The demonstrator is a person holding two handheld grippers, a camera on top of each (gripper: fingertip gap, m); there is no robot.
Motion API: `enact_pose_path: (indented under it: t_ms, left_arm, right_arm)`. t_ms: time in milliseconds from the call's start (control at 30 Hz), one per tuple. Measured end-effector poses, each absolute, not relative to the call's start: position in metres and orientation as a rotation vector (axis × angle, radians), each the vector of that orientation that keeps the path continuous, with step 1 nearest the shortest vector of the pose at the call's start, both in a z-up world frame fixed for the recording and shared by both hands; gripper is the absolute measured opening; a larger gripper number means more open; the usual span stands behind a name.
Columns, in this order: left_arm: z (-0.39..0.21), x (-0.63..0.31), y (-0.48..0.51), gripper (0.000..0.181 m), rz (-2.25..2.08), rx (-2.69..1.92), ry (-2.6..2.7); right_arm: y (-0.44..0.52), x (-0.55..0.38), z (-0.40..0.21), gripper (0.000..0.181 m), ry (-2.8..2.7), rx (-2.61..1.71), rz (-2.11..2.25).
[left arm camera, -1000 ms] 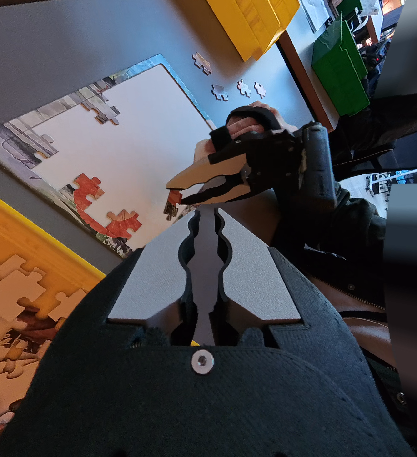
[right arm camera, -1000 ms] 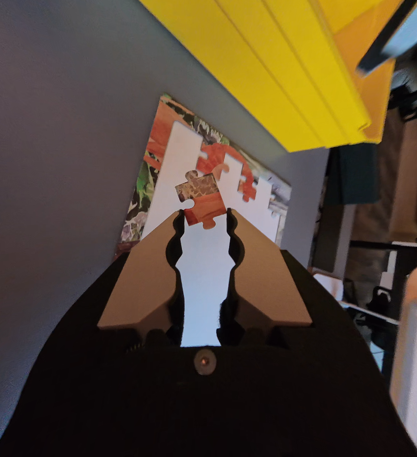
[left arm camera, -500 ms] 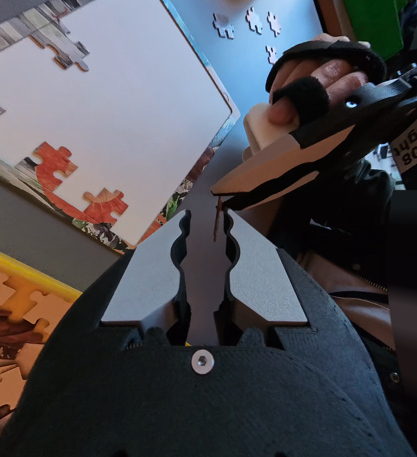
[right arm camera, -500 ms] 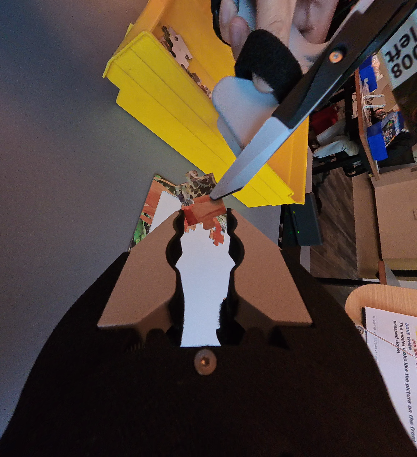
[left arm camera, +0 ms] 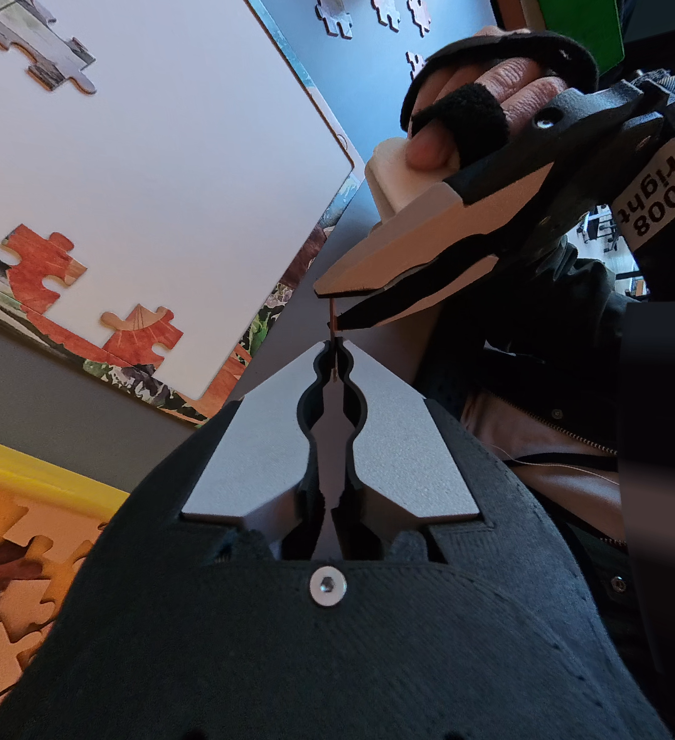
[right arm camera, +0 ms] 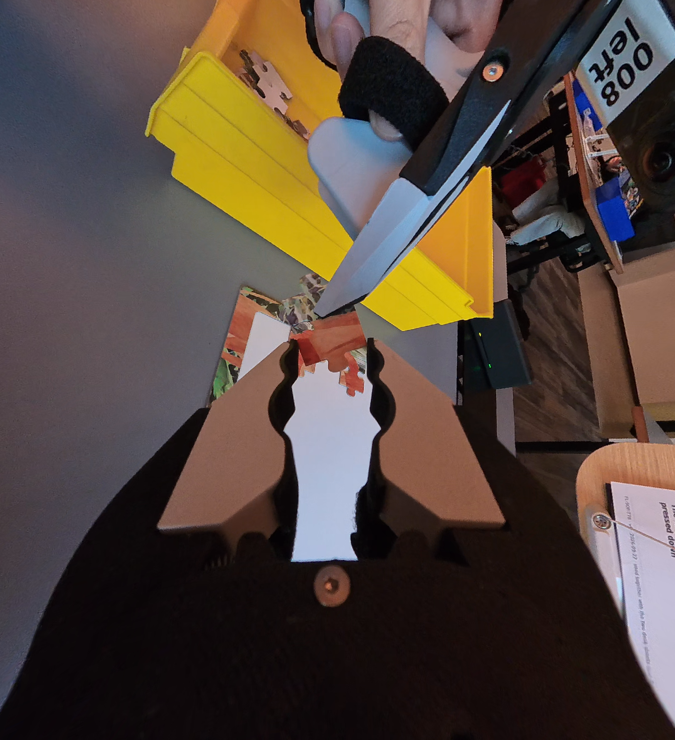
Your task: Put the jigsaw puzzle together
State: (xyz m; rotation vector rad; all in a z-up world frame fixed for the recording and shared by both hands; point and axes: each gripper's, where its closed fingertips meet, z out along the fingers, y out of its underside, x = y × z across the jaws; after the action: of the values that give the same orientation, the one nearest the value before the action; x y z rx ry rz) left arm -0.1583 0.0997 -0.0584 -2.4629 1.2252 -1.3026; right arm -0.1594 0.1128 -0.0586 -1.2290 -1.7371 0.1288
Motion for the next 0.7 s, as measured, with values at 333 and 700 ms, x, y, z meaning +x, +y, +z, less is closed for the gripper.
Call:
enact_pose_path:
  t_ms: [333, 700]
  left_arm:
    - [-0.024, -0.169, 0.138, 0.023, -1.472, -2.342, 0.829]
    - [-0.007, -0.16, 0.144, 0.013, -1.534, -2.214, 0.797]
  right_arm:
    - [0.143, -0.152, -0.04, 0.033, -1.482, -1.403, 0.149]
    - [0.157, -0.154, -0.01, 0.033, -1.167, -1.518, 0.237]
